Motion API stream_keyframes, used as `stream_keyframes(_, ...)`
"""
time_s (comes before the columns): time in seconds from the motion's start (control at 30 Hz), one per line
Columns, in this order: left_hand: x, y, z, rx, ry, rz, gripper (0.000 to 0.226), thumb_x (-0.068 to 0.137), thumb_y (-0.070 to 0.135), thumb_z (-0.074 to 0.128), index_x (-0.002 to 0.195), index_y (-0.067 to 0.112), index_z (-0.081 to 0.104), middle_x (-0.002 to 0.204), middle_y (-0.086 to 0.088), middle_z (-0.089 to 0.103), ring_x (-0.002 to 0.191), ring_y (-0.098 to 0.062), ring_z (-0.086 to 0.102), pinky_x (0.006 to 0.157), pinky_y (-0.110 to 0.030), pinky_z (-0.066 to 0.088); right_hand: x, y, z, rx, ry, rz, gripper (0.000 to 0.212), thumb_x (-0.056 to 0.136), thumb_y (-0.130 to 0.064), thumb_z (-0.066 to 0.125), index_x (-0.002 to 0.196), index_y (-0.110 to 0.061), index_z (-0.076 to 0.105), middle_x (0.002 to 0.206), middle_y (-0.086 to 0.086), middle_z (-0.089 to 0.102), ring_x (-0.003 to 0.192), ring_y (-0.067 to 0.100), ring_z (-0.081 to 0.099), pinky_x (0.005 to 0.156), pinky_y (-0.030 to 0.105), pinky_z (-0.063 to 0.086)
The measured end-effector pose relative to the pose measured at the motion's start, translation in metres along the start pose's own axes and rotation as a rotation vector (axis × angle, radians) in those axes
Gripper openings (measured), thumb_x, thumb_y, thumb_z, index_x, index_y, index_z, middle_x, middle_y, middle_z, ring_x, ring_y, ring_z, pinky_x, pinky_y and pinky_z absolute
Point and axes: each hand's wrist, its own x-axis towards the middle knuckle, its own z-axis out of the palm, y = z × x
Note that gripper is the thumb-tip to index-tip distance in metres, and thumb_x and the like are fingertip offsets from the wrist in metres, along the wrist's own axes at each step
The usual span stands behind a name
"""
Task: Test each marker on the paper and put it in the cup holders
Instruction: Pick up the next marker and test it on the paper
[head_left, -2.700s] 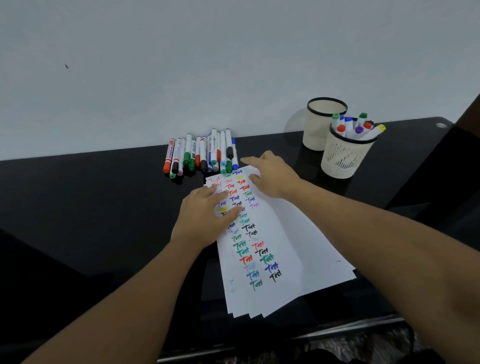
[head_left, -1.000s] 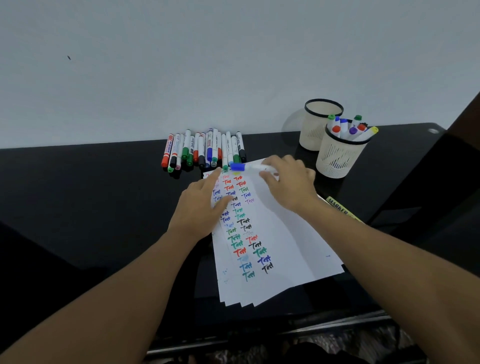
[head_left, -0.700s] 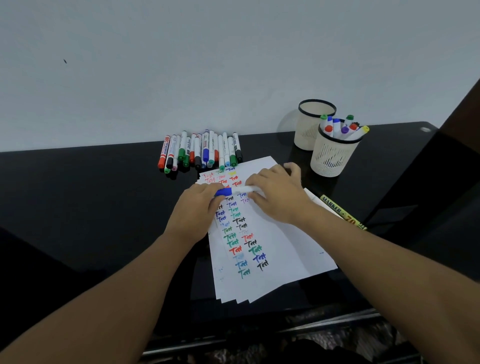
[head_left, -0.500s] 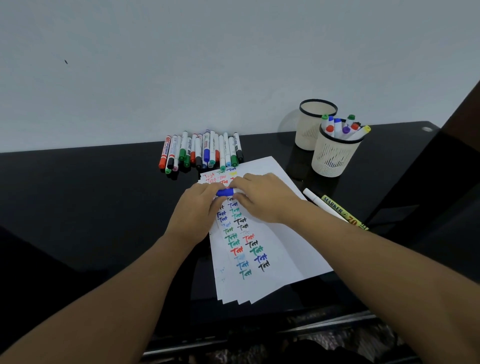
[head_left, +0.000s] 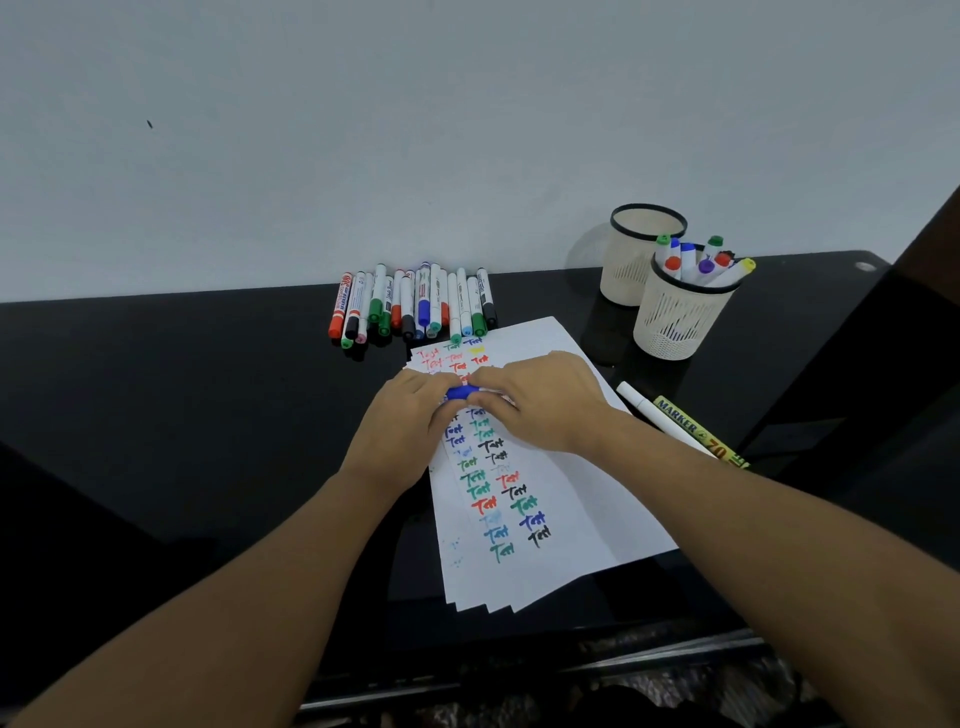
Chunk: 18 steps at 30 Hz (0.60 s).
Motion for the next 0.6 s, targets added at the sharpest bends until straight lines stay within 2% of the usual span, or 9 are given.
stream_keyframes(0.07,0.0,-0.001,0.0,-0.009,-0.025,-0.01,0.028,0.098,0.026,0.064,0.119,0.009,0.069,0.106,-0.006,0.071,0.1,-0.023,0.061,0.086,-0.034,0.046,0.002,0.002,0.001,0.001,-0.013,0.016,0.048,0.106,-0.062,0.028,0.14,-0.039,0.054,0.104,-0.008,0.073,0.087,0.013,0.062,0.063,0.029,0.029)
stream_keyframes(0.17,0.0,-0.002,0.0,-0.035,-0.031,-0.078,0.026,0.099,0.027,0.064,0.12,0.012,0.067,0.111,-0.004,0.069,0.105,-0.02,0.057,0.088,-0.035,0.047,0.002,0.003,0.005,0.031,-0.014,0.036,0.047,0.107,-0.059,0.032,0.146,-0.036,0.047,0.111,-0.003,0.071,0.091,0.016,0.062,0.074,0.032,0.04)
stream_keyframes(0.23,0.001,-0.004,0.001,-0.033,-0.033,-0.147,0.024,0.098,0.029,0.063,0.119,0.015,0.066,0.112,-0.001,0.067,0.106,-0.017,0.054,0.088,-0.034,0.047,-0.002,0.004,0.005,0.139,-0.007,0.087,0.047,0.108,-0.048,0.034,0.153,-0.032,0.034,0.118,0.002,0.068,0.092,0.019,0.064,0.08,0.036,0.047)
stream_keyframes(0.3,0.002,-0.007,0.003,-0.006,-0.036,-0.189,0.024,0.097,0.031,0.065,0.115,0.016,0.066,0.11,0.0,0.066,0.104,-0.018,0.053,0.087,-0.036,0.048,-0.007,0.009,0.004,0.3,0.006,0.163,0.046,0.109,-0.033,0.036,0.154,-0.033,0.025,0.118,0.007,0.063,0.084,0.02,0.062,0.075,0.038,0.05)
stream_keyframes(0.4,0.003,-0.009,0.005,0.021,-0.021,-0.231,0.026,0.093,0.033,0.068,0.111,0.014,0.068,0.109,0.0,0.065,0.102,-0.019,0.052,0.085,-0.04,0.05,-0.015,0.013,0.002,0.442,0.055,0.203,0.038,0.109,-0.018,0.033,0.141,-0.037,0.041,0.113,0.008,0.062,0.091,0.024,0.063,0.08,0.041,0.053)
stream_keyframes(0.43,0.003,-0.009,0.005,0.027,-0.023,-0.239,0.029,0.093,0.034,0.068,0.114,0.014,0.068,0.112,-0.001,0.064,0.104,-0.02,0.052,0.087,-0.041,0.05,-0.018,0.014,0.003,0.525,0.077,0.234,0.035,0.109,-0.017,0.034,0.134,-0.034,0.051,0.114,0.005,0.063,0.096,0.023,0.064,0.084,0.04,0.053)
stream_keyframes(0.5,0.003,-0.008,0.005,0.018,-0.042,-0.252,0.04,0.094,0.035,0.066,0.129,0.015,0.063,0.125,-0.003,0.061,0.115,-0.021,0.05,0.096,-0.041,0.048,-0.024,0.012,0.006,0.804,0.135,0.338,0.035,0.108,-0.015,0.037,0.122,-0.031,0.065,0.115,-0.004,0.064,0.099,0.017,0.068,0.08,0.03,0.052)
stream_keyframes(0.53,0.002,-0.008,0.005,-0.001,-0.059,-0.253,0.046,0.096,0.035,0.064,0.137,0.017,0.058,0.132,-0.002,0.058,0.122,-0.021,0.047,0.102,-0.041,0.046,-0.028,0.01,0.007,0.938,0.167,0.378,0.036,0.107,-0.013,0.039,0.121,-0.032,0.066,0.115,-0.007,0.066,0.098,0.013,0.069,0.078,0.028,0.051)
stream_keyframes(0.6,0.002,-0.006,0.004,-0.034,-0.1,-0.217,0.053,0.098,0.038,0.061,0.147,0.022,0.05,0.14,0.001,0.055,0.13,-0.019,0.043,0.109,-0.042,0.042,-0.033,0.009,0.011,1.063,0.208,0.387,0.038,0.101,-0.007,0.049,0.124,-0.035,0.062,0.117,-0.007,0.067,0.099,0.01,0.069,0.087,0.032,0.055)
